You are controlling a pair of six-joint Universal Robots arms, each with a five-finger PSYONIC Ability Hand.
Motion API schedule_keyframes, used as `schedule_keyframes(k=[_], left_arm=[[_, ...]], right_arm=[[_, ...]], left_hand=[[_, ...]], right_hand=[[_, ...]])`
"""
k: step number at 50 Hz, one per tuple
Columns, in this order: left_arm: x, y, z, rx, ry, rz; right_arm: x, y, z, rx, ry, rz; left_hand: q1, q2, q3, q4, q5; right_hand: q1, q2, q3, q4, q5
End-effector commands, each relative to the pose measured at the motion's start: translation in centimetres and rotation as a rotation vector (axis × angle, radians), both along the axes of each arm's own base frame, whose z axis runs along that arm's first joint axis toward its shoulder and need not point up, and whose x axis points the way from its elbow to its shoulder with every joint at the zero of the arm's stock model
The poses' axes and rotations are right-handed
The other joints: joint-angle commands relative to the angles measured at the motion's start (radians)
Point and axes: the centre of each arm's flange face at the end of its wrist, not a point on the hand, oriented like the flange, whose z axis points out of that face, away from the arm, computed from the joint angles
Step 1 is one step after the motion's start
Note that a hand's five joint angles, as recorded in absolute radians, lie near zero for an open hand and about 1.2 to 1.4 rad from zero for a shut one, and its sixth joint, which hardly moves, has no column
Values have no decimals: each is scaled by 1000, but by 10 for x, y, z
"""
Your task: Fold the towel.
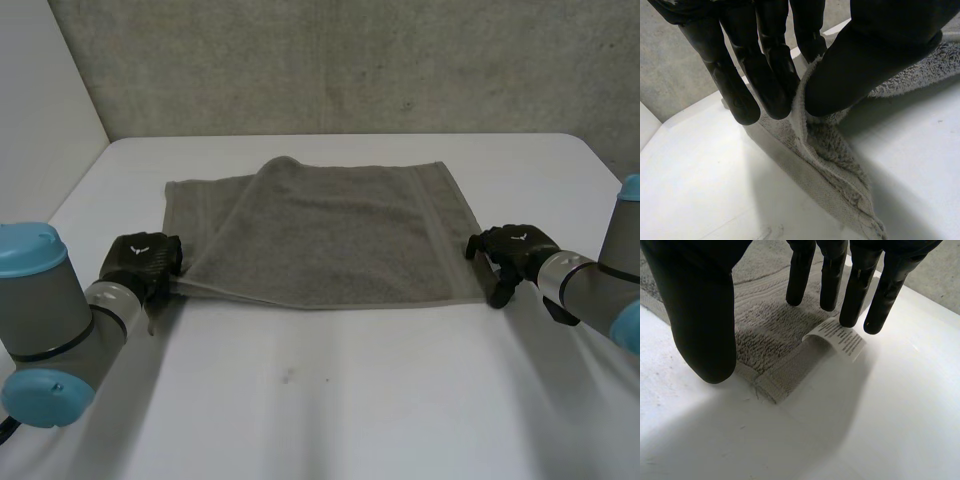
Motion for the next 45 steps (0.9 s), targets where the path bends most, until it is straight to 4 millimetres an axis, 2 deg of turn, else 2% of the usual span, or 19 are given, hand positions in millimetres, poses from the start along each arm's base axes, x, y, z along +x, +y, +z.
schedule_keyframes(k=[1,10,32,34,35,37,38,39,43,45], left_arm=[[0,0,-1,0,0,0],[0,-1,-1,0,0,-1],[0,-1,-3,6,-1,-1],[0,0,-3,8,-1,-1],[0,0,-4,9,-2,-1],[0,0,-4,9,-3,-2],[0,0,-4,9,-2,-1],[0,0,-4,9,-2,-1],[0,0,-4,11,-3,0],[0,0,-4,10,-4,0]], right_arm=[[2,-5,-10,7,1,4],[4,-16,-8,-38,-6,-2],[25,-35,-7,-109,-28,19],[26,-37,-8,-109,-33,19],[26,-37,-8,-109,-33,18],[26,-38,-7,-106,-49,14],[26,-38,-7,-106,-49,14],[26,-38,-6,-103,-61,5],[26,-39,3,-113,-83,-11],[25,-38,18,-136,-96,-13]], left_hand=[[206,177,179,178,185],[206,177,179,178,185],[206,177,179,178,185],[206,177,179,178,185],[206,177,179,178,185],[206,177,179,178,185],[206,177,179,178,185],[206,177,179,178,185],[206,177,179,178,185],[206,177,179,178,185]], right_hand=[[41,65,80,85,90],[182,205,221,226,231],[215,238,253,259,263],[363,386,402,407,411],[365,388,403,408,413],[732,755,771,776,781],[734,757,773,778,782],[922,945,961,966,970],[924,947,963,968,972],[924,947,963,968,972]])
